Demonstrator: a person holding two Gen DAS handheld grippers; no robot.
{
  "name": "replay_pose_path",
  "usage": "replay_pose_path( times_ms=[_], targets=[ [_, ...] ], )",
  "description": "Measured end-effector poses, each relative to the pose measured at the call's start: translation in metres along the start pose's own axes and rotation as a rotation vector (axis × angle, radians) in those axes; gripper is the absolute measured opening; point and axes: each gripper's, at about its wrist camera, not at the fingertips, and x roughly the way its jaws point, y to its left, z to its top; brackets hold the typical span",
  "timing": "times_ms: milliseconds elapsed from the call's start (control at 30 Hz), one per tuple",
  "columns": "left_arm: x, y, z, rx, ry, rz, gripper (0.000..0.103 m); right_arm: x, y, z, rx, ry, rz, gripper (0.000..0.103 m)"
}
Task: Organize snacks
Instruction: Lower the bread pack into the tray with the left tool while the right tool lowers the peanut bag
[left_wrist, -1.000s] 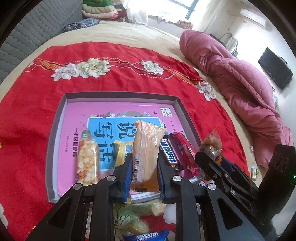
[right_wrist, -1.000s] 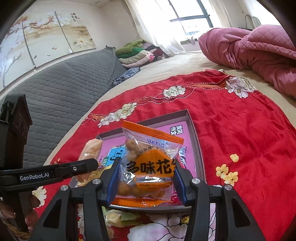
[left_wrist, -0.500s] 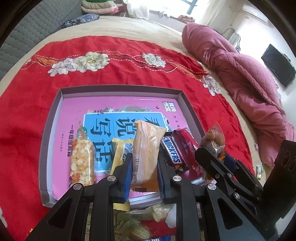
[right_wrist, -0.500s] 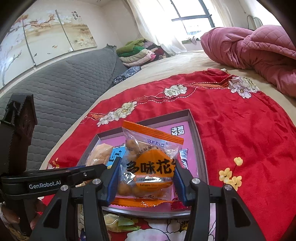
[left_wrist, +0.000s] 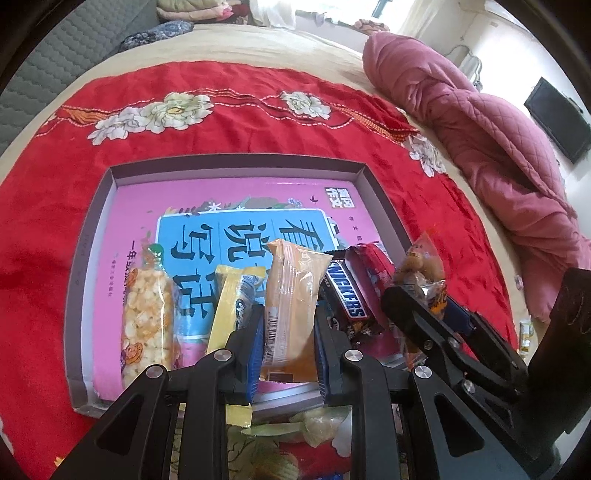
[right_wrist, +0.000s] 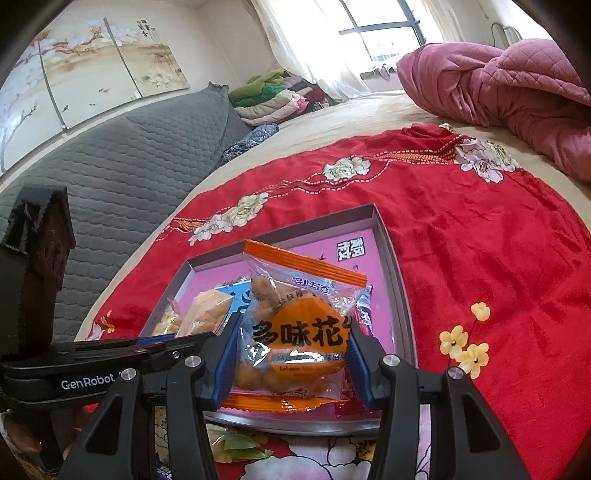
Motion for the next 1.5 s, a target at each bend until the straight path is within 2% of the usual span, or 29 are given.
replay_pose_path(
  times_ms=[833, 1500],
  targets=[
    [0.016, 0.003, 0.001, -0.003, 0.031, 0.01, 0.024, 0.017, -0.005, -0.011, -0.013, 0.062, -0.016, 0.052],
    [0.012, 0.01, 0.002, -0.027, 0.023, 0.017, 0.024, 0.011, -0.015, -0.007, 0.053, 0.052, 0.013, 0.052]
  ],
)
